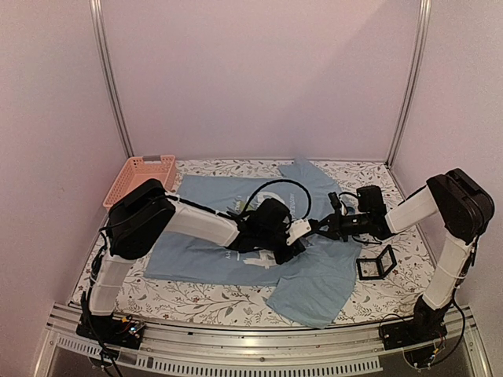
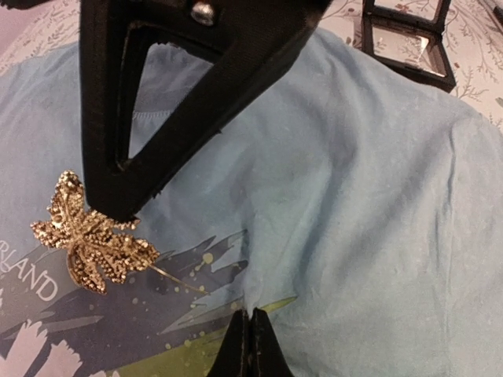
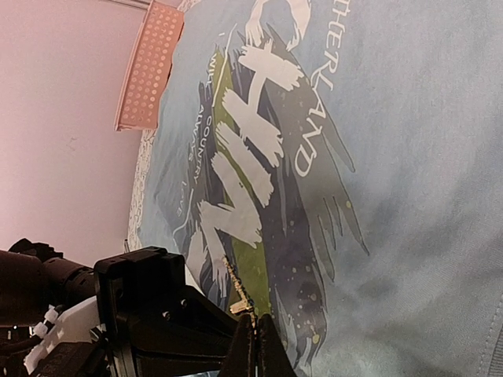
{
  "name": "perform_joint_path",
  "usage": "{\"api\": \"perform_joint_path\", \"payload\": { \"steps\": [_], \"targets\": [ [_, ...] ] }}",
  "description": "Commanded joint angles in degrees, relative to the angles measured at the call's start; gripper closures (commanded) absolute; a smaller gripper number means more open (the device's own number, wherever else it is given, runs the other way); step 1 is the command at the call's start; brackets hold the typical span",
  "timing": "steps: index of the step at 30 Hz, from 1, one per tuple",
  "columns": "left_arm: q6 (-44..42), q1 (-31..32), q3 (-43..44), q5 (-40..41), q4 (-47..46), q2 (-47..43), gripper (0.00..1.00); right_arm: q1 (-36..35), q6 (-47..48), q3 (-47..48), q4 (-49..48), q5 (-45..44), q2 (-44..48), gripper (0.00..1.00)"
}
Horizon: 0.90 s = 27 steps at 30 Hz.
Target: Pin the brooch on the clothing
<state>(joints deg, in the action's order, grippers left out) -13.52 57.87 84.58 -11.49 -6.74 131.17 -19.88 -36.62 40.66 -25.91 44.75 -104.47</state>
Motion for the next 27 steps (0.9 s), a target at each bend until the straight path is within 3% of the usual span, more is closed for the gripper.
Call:
{"api": "perform_joint_path", "payload": {
  "steps": [1,27],
  "targets": [
    [-0.6,0.2,-0.7,0.2,-1.2,-1.3,1.00,-0.5,0.8,-0.7,1.0,0.4,-0.7,1.00],
    [-1.2,0.2,-1.0,2.1,-1.7,-1.1,1.00,-0.9,2.7,-0.5,5.0,1.9,-2.0,1.00]
  ]
}}
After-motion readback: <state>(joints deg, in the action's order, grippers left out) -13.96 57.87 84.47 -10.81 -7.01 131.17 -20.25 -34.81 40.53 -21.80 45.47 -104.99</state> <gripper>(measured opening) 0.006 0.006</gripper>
